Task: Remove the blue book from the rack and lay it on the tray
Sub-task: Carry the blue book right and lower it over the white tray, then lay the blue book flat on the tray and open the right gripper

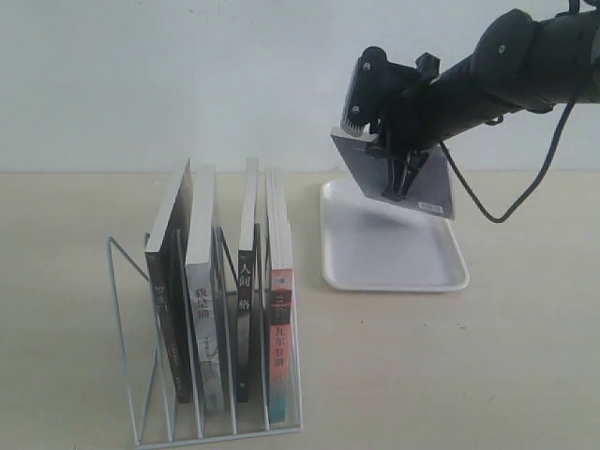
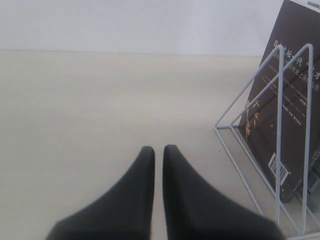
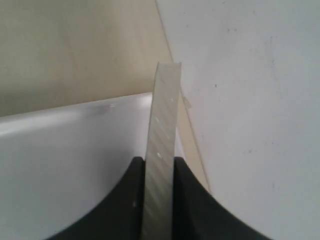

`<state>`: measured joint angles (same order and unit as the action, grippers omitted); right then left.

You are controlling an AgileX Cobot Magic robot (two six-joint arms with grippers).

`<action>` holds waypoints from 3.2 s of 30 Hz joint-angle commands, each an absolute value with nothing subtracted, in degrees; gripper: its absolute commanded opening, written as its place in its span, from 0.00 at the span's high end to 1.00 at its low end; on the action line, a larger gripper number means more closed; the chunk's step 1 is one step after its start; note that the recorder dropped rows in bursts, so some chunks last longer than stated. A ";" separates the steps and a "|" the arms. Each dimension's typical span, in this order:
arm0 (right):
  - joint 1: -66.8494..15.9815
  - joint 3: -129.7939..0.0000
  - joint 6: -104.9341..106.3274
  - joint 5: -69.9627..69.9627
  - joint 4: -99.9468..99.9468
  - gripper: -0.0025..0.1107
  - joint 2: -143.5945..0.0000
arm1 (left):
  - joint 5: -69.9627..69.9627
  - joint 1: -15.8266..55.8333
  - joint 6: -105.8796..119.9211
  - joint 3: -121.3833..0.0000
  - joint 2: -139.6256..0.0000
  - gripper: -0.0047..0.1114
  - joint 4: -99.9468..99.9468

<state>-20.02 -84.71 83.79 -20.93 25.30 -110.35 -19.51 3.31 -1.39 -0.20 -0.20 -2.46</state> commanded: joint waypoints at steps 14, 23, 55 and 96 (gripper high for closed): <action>-20.56 -85.31 90.72 -26.72 30.20 0.98 -112.67 | -19.28 3.08 -1.88 0.00 0.00 0.91 -2.29; -20.56 -85.11 90.61 -31.05 24.45 0.98 -112.87 | -19.28 3.08 -1.88 0.00 0.00 0.91 -2.29; -20.57 -85.11 110.19 -27.23 32.76 0.98 -118.93 | -19.28 3.08 -1.88 0.00 0.00 0.91 -2.29; -20.57 -85.11 74.63 -31.40 12.22 0.59 -112.21 | -19.28 3.08 -1.88 0.00 0.00 0.91 -2.29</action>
